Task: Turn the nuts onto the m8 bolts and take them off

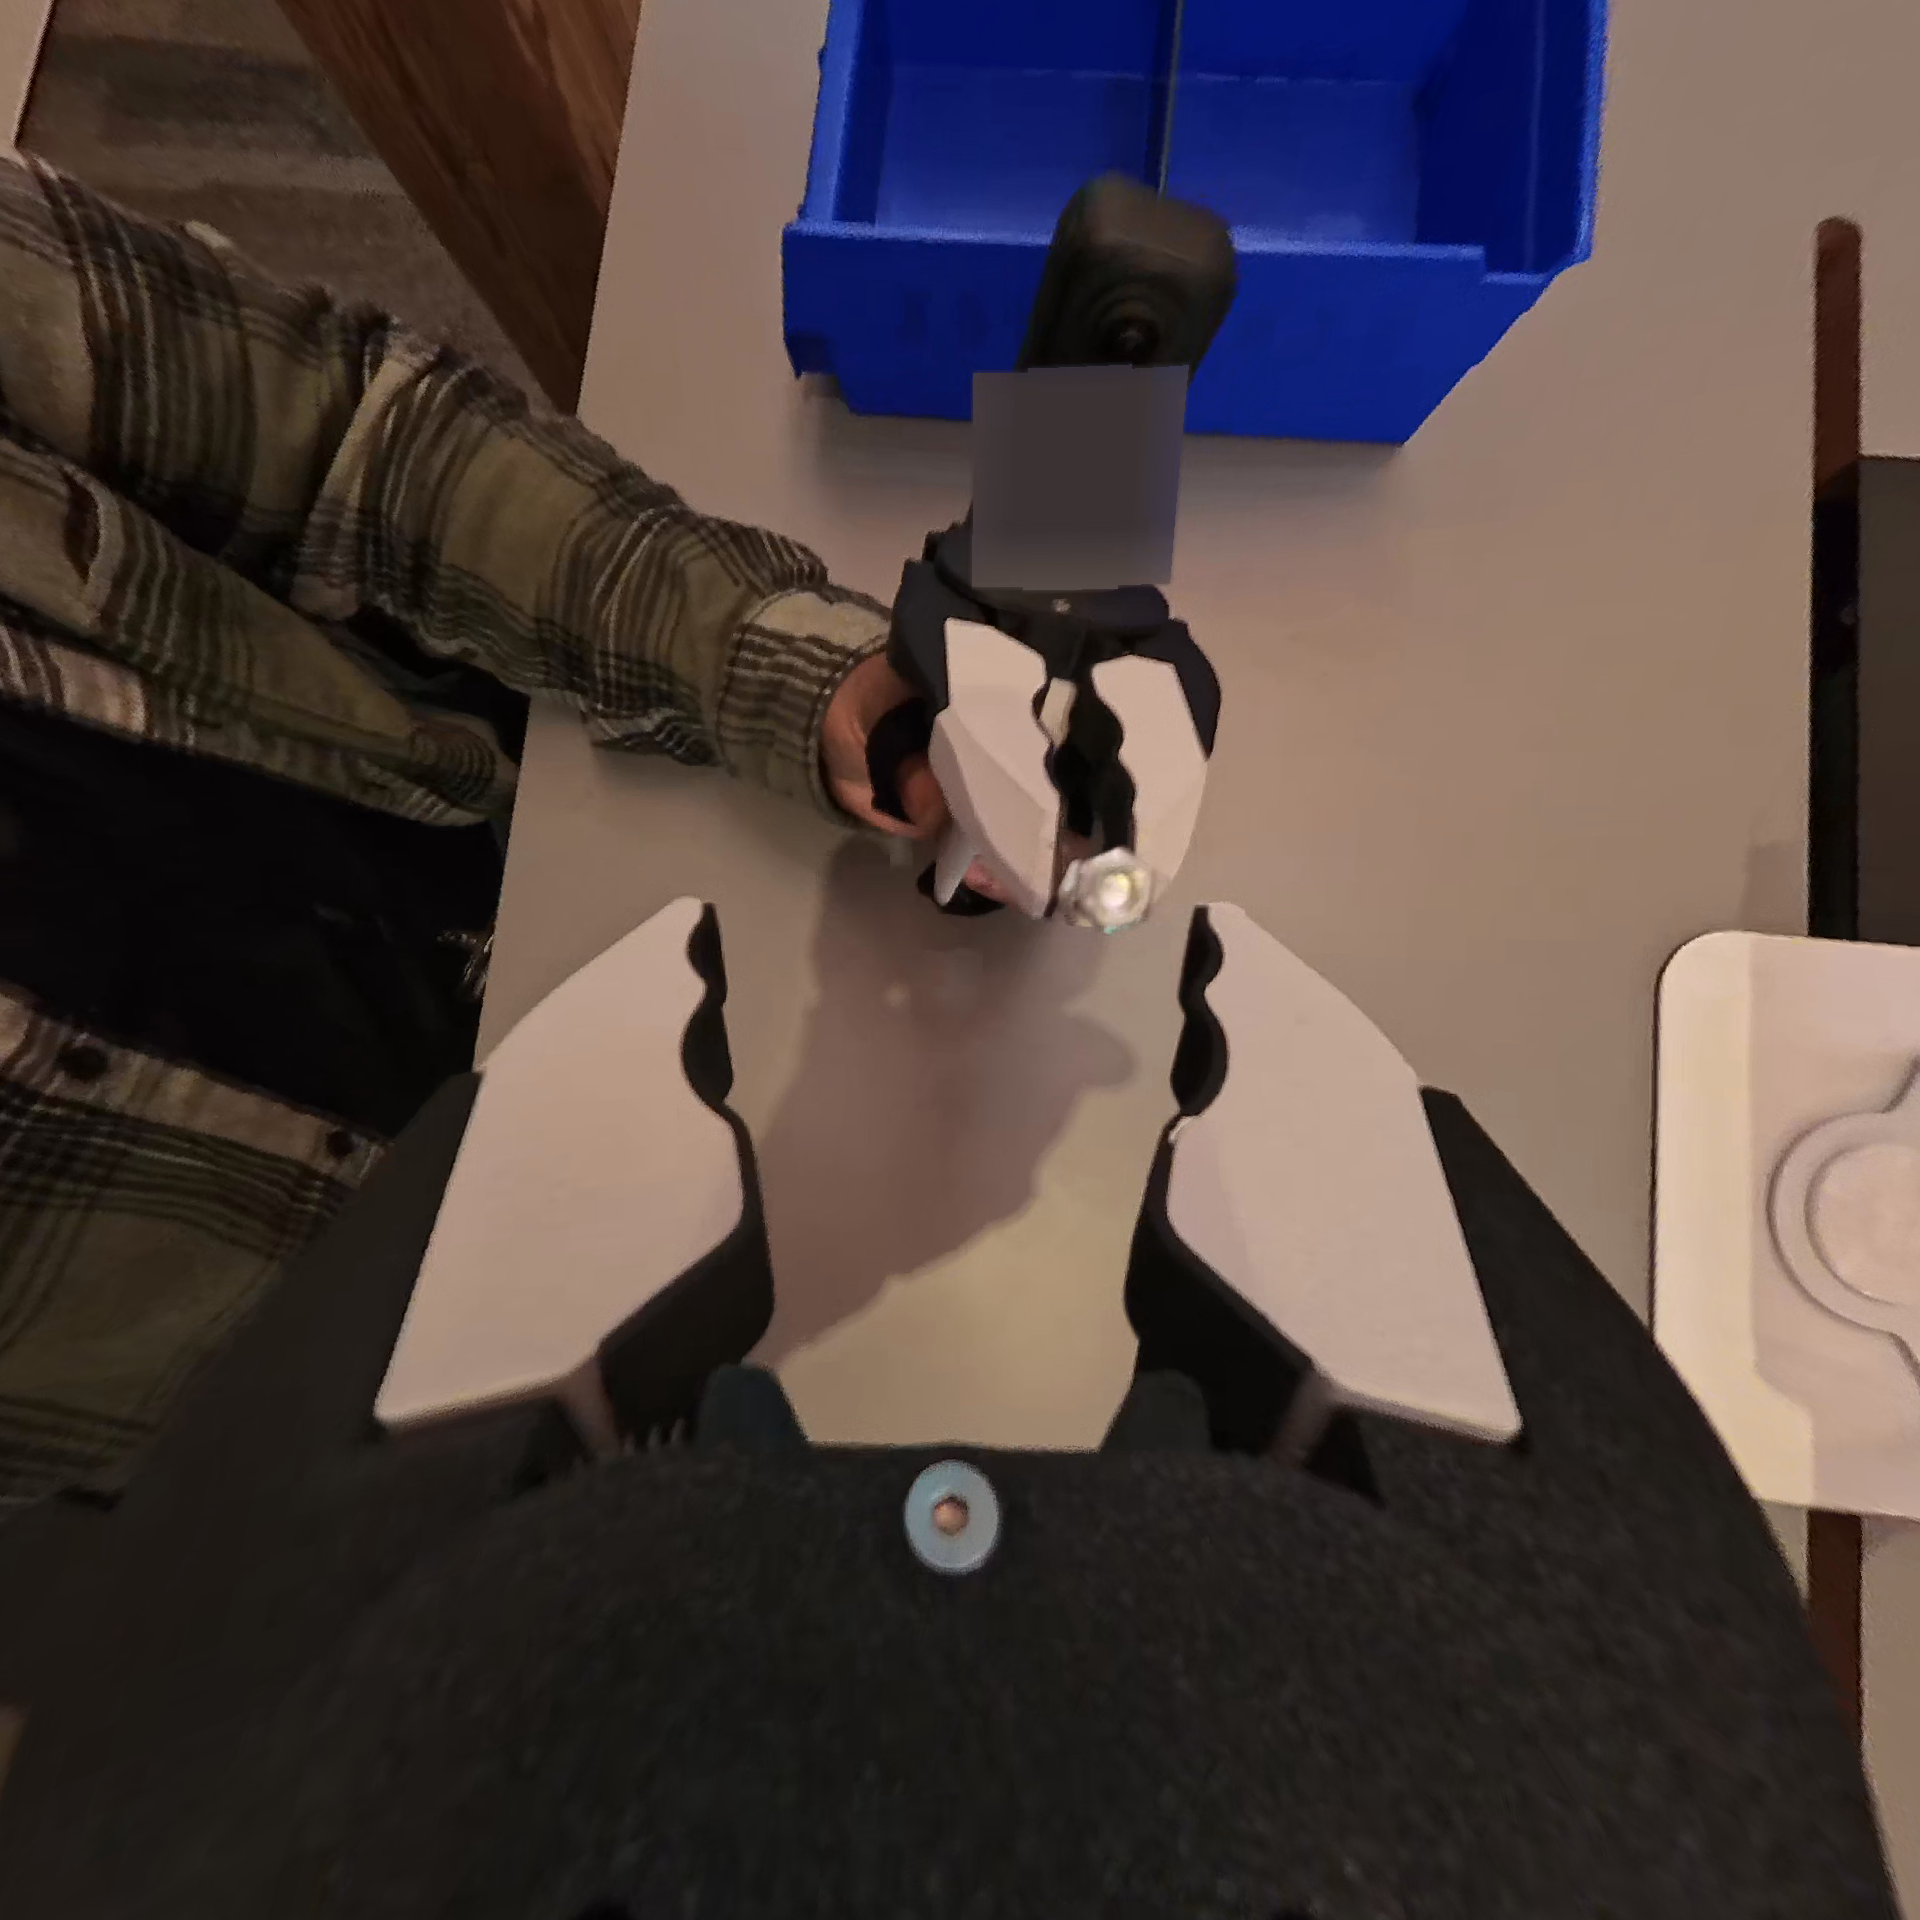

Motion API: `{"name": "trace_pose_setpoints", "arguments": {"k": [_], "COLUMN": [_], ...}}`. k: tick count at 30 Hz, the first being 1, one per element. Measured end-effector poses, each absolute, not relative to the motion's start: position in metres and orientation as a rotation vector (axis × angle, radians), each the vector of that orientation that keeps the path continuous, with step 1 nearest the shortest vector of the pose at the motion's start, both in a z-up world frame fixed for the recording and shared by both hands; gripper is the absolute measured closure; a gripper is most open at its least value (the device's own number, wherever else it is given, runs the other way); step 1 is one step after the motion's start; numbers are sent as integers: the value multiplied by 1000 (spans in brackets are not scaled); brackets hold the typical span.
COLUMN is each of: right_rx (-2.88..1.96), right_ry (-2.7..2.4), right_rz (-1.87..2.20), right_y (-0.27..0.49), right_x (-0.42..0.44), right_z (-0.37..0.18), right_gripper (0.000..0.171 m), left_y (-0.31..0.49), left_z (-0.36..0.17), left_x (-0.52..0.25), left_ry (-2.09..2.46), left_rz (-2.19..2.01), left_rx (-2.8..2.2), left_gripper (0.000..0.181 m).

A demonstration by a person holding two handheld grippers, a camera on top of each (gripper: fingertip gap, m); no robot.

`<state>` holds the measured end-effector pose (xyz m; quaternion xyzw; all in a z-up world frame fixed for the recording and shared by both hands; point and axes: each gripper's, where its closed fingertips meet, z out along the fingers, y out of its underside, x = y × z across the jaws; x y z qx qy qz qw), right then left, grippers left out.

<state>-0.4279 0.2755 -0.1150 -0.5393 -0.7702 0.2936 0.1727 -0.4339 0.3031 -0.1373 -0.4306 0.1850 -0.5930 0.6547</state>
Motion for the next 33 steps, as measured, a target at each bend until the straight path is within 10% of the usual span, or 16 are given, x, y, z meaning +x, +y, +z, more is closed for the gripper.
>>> {"name": "trace_pose_setpoints", "arguments": {"k": [33], "right_rx": [-1560], "right_ry": [-2160], "right_rz": [912], "right_y": [271], "right_x": [-431], "right_z": [-118], "right_gripper": [81], "left_y": [303], "left_z": [-139], "left_x": [-430], "left_ry": [423], "left_rz": [-1354], "left_rx": [-986], "left_gripper": [167]}}
